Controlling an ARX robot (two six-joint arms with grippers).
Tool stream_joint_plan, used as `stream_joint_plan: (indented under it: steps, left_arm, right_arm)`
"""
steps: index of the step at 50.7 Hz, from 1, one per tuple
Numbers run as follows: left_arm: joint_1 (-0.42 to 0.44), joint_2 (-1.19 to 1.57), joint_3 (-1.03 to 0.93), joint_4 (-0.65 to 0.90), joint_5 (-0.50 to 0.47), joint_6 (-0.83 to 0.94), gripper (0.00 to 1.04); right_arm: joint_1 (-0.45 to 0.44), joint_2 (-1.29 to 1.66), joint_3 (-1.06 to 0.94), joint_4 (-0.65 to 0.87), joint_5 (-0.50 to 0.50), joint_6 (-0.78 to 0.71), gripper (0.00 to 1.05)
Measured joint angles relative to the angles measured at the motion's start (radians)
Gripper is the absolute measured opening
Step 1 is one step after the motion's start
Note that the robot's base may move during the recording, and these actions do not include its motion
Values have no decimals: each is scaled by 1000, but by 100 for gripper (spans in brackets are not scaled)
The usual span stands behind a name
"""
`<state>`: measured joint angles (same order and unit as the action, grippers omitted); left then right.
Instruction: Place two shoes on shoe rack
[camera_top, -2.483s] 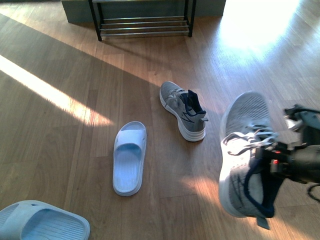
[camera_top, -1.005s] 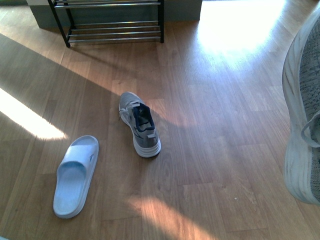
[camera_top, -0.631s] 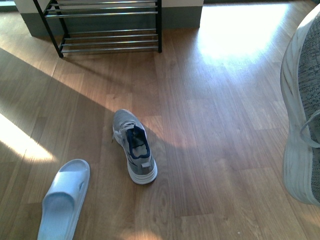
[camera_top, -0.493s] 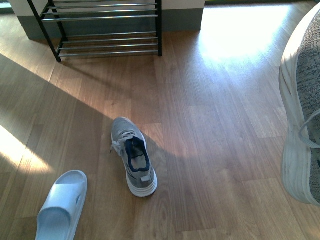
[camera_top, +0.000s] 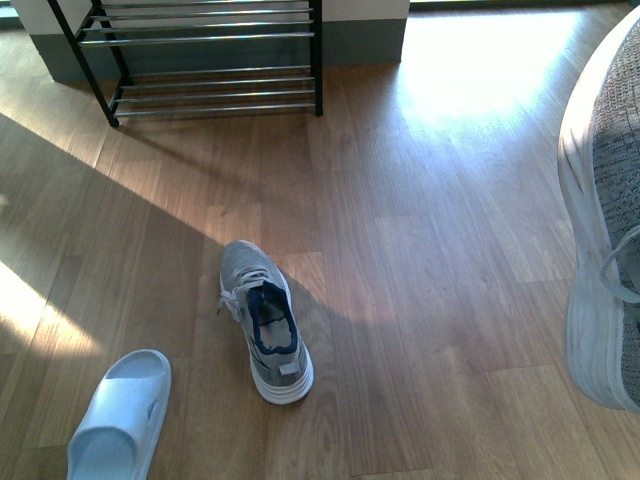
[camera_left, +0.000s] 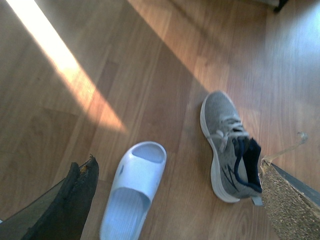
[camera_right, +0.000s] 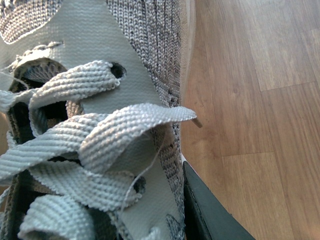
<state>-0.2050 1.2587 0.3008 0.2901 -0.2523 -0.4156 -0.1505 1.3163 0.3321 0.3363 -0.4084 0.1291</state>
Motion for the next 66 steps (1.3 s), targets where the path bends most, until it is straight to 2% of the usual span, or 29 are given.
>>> stream_joint_plan:
  steps: [8, 13, 20, 37, 54, 60, 63, 66]
  left_arm:
    - [-66, 552, 169, 169, 99, -44, 95]
    - [-115, 840, 313, 174, 140, -72, 95]
    - [-158, 1101, 505, 131, 179, -117, 95]
    - [-199, 1414, 903, -3, 245, -208, 95]
    - [-187, 1630, 1290, -187, 245, -248, 95]
    - [-185, 1677, 1353, -212, 246, -250, 95]
    - [-185, 1691, 1372, -222, 245, -251, 90]
    - [-185, 1709, 1398, -238, 240, -251, 79]
  right_arm:
    - [0, 0, 0, 0, 0, 0, 4]
    - [0, 0, 0, 0, 0, 0, 4]
    - [0, 0, 0, 0, 0, 0, 4]
    - [0, 0, 0, 0, 0, 0, 4]
    - [0, 0, 0, 0, 0, 0, 4]
    - [0, 0, 0, 0, 0, 0, 4]
    - [0, 0, 0, 0, 0, 0, 4]
    - [0, 0, 0, 0, 0, 0, 4]
